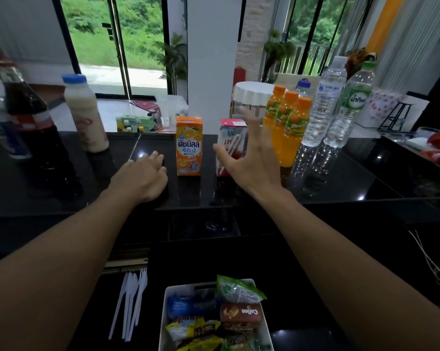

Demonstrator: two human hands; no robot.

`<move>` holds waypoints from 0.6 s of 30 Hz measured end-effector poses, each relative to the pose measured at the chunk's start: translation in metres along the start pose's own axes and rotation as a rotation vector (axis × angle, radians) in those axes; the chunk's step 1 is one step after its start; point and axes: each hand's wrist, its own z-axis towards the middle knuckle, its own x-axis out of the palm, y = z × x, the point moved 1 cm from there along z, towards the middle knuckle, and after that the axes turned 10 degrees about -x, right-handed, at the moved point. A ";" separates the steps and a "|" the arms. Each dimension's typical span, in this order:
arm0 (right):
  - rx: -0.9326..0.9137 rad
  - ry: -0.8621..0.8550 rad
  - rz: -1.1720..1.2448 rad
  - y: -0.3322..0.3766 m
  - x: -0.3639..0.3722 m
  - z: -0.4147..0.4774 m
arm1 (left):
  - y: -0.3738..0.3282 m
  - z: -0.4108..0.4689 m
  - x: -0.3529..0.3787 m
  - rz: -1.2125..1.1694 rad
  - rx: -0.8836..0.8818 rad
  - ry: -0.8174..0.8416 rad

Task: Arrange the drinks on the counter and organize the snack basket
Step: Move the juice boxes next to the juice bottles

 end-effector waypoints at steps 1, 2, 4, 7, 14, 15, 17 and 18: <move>0.017 0.006 -0.033 0.002 0.003 -0.002 | -0.001 -0.001 -0.001 0.003 0.003 -0.006; 0.031 0.002 -0.050 0.004 0.005 -0.004 | -0.002 -0.001 -0.002 0.007 0.006 -0.013; 0.033 -0.017 -0.047 0.005 0.009 -0.006 | -0.003 -0.001 -0.003 0.005 0.017 -0.019; 0.011 -0.024 -0.016 -0.002 0.010 0.007 | -0.001 0.003 -0.005 -0.019 0.035 0.004; 0.088 -0.055 -0.031 -0.044 0.006 0.078 | 0.002 0.011 -0.003 -0.054 0.021 -0.022; 0.112 -0.058 -0.041 -0.050 0.007 0.086 | 0.002 0.012 -0.003 -0.059 0.020 -0.026; 0.155 -0.061 -0.053 -0.059 0.011 0.097 | 0.003 0.014 -0.002 -0.066 0.017 -0.028; 0.170 -0.063 -0.052 -0.063 0.015 0.100 | 0.003 0.014 -0.002 -0.068 0.019 -0.029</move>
